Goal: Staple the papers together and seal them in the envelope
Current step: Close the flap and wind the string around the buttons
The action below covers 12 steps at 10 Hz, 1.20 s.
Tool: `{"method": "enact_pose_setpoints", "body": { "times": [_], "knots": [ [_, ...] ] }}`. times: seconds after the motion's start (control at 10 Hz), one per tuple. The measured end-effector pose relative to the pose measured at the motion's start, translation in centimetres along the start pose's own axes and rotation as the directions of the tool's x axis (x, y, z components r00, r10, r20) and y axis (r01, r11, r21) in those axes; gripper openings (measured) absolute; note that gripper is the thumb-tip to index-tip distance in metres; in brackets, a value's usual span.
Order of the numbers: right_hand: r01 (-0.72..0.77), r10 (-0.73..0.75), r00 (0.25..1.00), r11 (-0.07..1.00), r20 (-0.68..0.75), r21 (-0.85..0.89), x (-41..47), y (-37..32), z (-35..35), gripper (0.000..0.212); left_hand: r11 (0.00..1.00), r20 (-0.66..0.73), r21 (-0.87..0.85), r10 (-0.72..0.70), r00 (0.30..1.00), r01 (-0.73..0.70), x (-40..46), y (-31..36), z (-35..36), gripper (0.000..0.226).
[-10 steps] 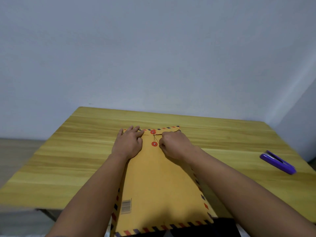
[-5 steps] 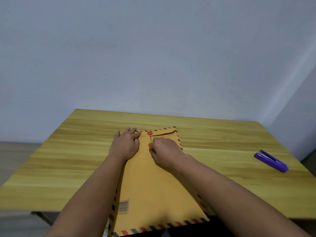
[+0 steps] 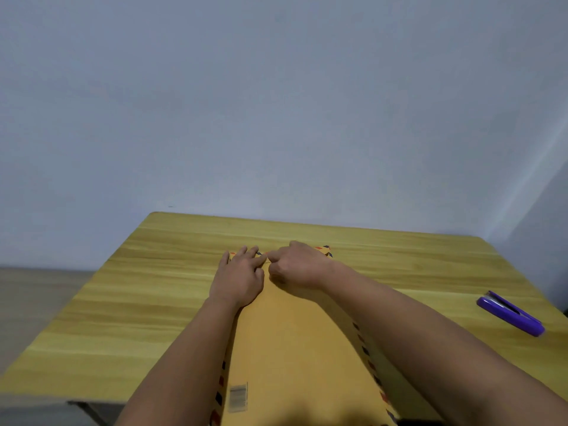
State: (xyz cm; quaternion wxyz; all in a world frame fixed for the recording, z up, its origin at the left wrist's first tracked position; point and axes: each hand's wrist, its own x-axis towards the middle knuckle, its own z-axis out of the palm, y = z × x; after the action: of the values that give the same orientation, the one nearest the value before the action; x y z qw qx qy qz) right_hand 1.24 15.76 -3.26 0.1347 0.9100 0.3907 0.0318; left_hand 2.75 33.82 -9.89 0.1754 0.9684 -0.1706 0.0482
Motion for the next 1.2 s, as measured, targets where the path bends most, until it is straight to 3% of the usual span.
{"method": "enact_pose_setpoints", "body": {
  "times": [0.1, 0.2, 0.3, 0.5, 0.8, 1.2],
  "knots": [
    [-0.089, 0.091, 0.992, 0.996, -0.087, 0.03, 0.2, 1.7, 1.0, 0.008, 1.0, -0.003, -0.003, -0.006, 1.0, 0.006, 0.1, 0.0, -0.1, 0.054],
    [-0.249, 0.267, 0.948, 0.961, -0.173, 0.119, 0.1, 2.7, 1.6, 0.021, 1.0, 0.002, 0.005, -0.008, 1.0, 0.008, 0.3, -0.1, -0.1, 0.054],
    [-0.361, 0.396, 0.907, 0.907, -0.144, 0.219, 0.0, 3.3, 2.0, 0.027, 1.0, -0.003, 0.001, -0.012, 1.0, 0.012, 0.2, -0.1, 0.0, 0.054],
    [-0.458, 0.497, 0.864, 0.841, -0.078, 0.288, 0.9, 4.1, 3.2, 0.025, 1.0, -0.009, 0.001, -0.012, 1.0, 0.012, 0.2, 0.1, 0.2, 0.054],
    [-0.519, 0.566, 0.823, 0.788, -0.056, 0.33, 1.7, 4.9, 4.1, 0.021, 1.0, -0.012, -0.016, -0.01, 1.0, 0.01, 0.1, 0.1, 0.3, 0.054],
    [-0.463, 0.512, 0.858, 0.804, -0.039, 0.374, 3.4, 4.7, 3.7, 0.021, 1.0, -0.02, -0.016, -0.005, 1.0, 0.005, 0.2, 0.0, 0.5, 0.054]
  ]
}}
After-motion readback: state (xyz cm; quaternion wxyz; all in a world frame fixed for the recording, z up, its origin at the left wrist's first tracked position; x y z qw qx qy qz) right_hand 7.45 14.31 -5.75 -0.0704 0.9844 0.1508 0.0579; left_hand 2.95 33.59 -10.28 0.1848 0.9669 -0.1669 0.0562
